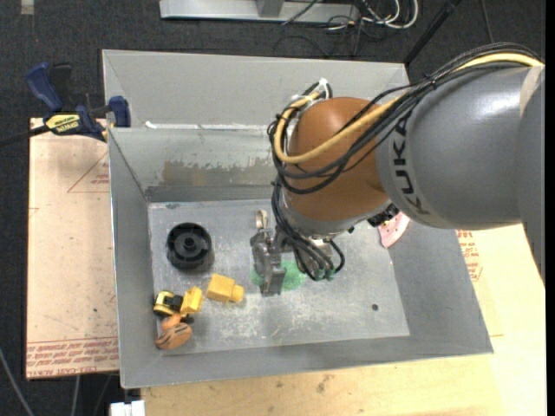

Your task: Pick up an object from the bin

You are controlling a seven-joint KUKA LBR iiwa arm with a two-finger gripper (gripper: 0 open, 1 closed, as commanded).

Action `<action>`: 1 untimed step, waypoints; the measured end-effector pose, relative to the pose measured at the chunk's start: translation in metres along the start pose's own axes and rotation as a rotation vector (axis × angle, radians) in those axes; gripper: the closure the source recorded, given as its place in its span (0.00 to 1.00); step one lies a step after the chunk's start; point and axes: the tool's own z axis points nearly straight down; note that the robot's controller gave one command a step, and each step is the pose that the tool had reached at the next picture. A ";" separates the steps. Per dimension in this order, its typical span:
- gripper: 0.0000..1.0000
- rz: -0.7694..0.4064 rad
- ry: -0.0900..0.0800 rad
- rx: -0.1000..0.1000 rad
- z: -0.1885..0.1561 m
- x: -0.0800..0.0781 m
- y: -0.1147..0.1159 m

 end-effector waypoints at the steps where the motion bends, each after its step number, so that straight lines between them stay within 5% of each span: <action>1: 1.00 0.005 -0.009 -0.001 -0.018 -0.006 -0.009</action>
Offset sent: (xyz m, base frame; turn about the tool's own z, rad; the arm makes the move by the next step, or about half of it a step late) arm 0.0235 -0.0186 -0.1071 0.0030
